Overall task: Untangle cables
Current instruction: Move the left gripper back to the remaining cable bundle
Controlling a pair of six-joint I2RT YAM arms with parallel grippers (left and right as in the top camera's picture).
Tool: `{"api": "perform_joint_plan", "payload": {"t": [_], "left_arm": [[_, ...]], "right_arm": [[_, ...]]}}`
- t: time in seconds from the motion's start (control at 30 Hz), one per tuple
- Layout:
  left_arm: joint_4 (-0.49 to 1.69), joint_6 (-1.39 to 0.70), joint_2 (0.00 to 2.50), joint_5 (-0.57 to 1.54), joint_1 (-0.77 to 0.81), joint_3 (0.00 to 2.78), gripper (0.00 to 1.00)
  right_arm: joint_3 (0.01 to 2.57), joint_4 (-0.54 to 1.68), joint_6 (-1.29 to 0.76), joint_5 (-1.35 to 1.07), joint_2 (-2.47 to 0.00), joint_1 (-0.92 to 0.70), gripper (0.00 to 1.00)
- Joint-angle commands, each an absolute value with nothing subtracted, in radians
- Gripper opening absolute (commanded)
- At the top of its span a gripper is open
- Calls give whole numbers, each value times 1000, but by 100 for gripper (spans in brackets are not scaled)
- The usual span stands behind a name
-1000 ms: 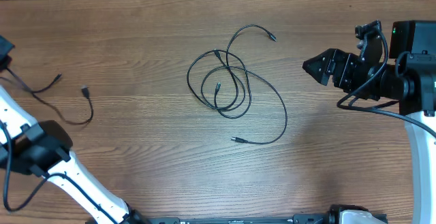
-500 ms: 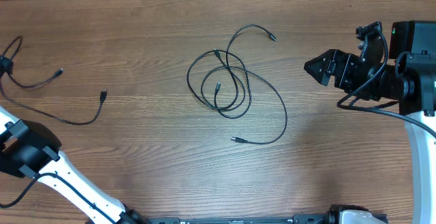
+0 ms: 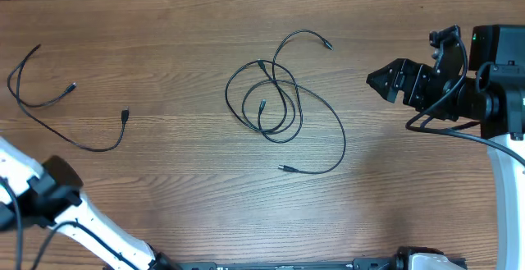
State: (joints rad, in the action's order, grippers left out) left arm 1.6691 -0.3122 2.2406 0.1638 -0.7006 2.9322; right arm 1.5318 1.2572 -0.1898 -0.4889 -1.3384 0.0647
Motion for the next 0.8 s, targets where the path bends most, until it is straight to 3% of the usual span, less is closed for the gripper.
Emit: {"api": "perform_joint_plan", "payload": {"t": [0.0,0.5,0.77], "left_arm": [[1690,-119,2108,429,-607,2965,89],[1689,-81,2096,172,60,2891,89],[1635,-138,2121,150,265,2691,88]], "right_arm": [[1538,1252,-185,-433,-1338,60,93],[1538,1253,-185,-346,-1338,60,93],[1538,1262,-185,-291,-1338,60,94]]}}
